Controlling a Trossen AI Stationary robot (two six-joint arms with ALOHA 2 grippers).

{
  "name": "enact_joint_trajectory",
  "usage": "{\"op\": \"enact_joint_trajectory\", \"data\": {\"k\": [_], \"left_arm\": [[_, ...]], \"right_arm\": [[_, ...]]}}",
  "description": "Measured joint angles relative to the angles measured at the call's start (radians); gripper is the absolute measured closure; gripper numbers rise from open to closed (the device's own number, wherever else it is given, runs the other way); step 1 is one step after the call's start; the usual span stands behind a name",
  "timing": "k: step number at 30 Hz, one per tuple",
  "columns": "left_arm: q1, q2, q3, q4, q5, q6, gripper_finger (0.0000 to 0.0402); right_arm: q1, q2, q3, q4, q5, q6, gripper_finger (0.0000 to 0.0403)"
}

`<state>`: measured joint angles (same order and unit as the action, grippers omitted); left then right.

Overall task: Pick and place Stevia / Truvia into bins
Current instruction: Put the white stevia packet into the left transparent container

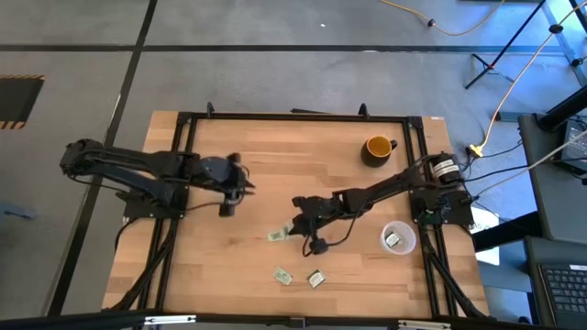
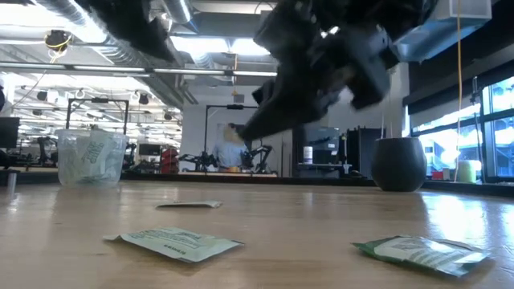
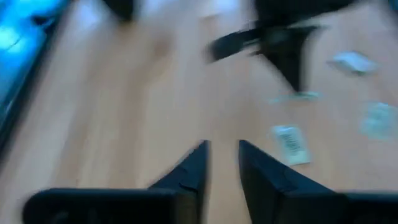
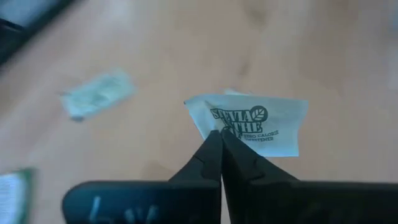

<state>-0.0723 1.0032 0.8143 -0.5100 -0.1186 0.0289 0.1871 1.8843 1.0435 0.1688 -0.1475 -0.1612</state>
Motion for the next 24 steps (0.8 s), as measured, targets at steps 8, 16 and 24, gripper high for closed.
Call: {"op": "enact_joint_trajectory", "data": {"k": [8,16,24], "left_arm": [[-0.078,0.19,0.0,0.235,0.073,0.249,0.0283],[-0.136,0.327,0.0,0.368,0.087,0.381,0.0261],[-0.183,0.355,0.0,0.509,0.086,0.421,0.0264]], "right_arm": [[-0.008,-0.073,-0.001,0.031,-0.203,0.003,0.0402],[-0.008,-0.082,0.001,0.137,-0.353,0.029,0.0402],[-0.009,-0.082,0.001,0.17,-0.353,0.053,0.0403]]}}
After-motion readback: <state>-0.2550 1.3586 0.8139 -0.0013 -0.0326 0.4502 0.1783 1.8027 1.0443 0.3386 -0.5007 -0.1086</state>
